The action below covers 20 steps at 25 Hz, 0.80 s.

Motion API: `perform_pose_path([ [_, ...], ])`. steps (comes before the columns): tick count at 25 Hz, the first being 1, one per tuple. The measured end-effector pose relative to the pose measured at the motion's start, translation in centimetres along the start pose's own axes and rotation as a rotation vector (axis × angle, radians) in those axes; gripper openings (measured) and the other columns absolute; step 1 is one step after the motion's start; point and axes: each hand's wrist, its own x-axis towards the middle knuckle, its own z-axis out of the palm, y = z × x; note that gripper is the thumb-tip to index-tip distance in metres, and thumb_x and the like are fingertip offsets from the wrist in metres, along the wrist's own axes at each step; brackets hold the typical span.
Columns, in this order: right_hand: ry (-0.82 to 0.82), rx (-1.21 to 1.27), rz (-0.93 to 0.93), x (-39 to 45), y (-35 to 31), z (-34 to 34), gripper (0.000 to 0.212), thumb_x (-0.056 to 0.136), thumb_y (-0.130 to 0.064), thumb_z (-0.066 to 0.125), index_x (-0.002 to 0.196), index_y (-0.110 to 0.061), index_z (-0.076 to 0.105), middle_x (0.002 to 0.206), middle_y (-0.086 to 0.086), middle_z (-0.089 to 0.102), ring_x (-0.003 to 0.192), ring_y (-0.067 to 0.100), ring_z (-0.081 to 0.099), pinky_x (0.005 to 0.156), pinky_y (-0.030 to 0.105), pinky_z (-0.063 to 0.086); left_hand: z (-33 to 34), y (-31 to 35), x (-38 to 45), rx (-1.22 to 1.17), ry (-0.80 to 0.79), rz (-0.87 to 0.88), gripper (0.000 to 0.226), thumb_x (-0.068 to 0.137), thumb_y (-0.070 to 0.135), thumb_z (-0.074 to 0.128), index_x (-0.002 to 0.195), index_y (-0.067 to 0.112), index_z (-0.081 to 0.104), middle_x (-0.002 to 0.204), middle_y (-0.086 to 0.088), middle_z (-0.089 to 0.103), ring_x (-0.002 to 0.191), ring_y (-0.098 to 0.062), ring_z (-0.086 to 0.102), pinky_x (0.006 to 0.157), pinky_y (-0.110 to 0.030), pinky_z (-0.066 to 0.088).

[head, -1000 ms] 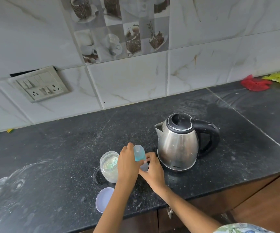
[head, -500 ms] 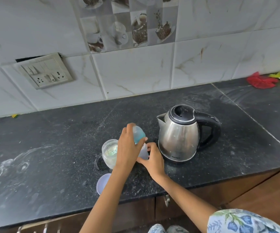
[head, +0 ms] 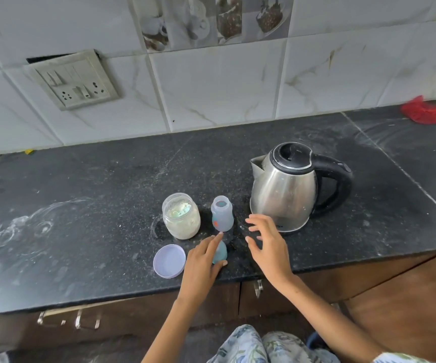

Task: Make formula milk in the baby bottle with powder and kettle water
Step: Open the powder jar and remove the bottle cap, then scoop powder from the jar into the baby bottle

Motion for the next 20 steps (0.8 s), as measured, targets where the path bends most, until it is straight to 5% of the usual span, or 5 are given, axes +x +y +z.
perform_pose_path([
  [2, -0.003, 0.008, -0.029, 0.2, -0.4, 0.2, 0.039, 0.082, -0.002, 0.07, 0.117, -0.017, 0.061, 0.128, -0.007, 0.054, 0.094, -0.001, 0.06, 0.071, 0.032, 0.058, -0.1, 0.2, -0.3, 0.014, 0.016, -0.018, 0.074, 0.082, 0.04, 0.067, 0.145, 0.026, 0.031, 0.14, -0.002, 0.05, 0.123, -0.02, 0.05, 0.096, -0.032, 0.044],
  [6, -0.03, 0.021, -0.165, 1.7, -2.1, 0.4, 0.035, 0.082, -0.001, 0.069, 0.113, -0.013, 0.062, 0.127, -0.003, 0.056, 0.093, 0.004, 0.063, 0.066, 0.031, 0.058, -2.1, 1.7, -0.5, -0.036, 0.225, -0.004, 0.049, 0.095, 0.044, 0.041, 0.139, 0.023, 0.037, 0.133, -0.002, 0.056, 0.119, -0.016, 0.052, 0.095, -0.03, 0.044],
  [12, -0.033, 0.072, -0.278, 6.1, -4.9, 1.0, 0.015, 0.086, -0.01, 0.066, 0.101, -0.013, 0.067, 0.118, -0.002, 0.062, 0.097, 0.008, 0.063, 0.063, 0.029, 0.056, -5.4, 1.4, 1.4, -0.148, 0.574, -0.213, 0.064, 0.088, 0.047, 0.057, 0.137, 0.011, 0.038, 0.14, -0.006, 0.045, 0.129, -0.016, 0.039, 0.107, -0.029, 0.031],
  [16, -0.086, 0.093, -0.301, 8.5, -6.1, 1.7, 0.013, 0.088, -0.014, 0.064, 0.1, -0.016, 0.067, 0.114, -0.005, 0.064, 0.091, 0.009, 0.066, 0.067, 0.034, 0.058, -5.8, -0.6, 3.6, -0.279, 0.462, -0.496, 0.102, 0.067, 0.038, 0.082, 0.146, 0.013, 0.023, 0.151, -0.007, 0.033, 0.139, -0.024, 0.032, 0.114, -0.042, 0.029],
  [20, -0.186, 0.107, -0.289, 9.6, -6.6, 2.4, 0.011, 0.088, -0.015, 0.063, 0.098, -0.017, 0.065, 0.11, -0.008, 0.063, 0.081, 0.012, 0.066, 0.068, 0.037, 0.057, -5.6, -2.6, 4.9, -0.329, 0.349, -0.536, 0.11, 0.059, 0.039, 0.086, 0.146, 0.022, 0.02, 0.145, -0.003, 0.043, 0.132, -0.026, 0.041, 0.107, -0.046, 0.037],
])
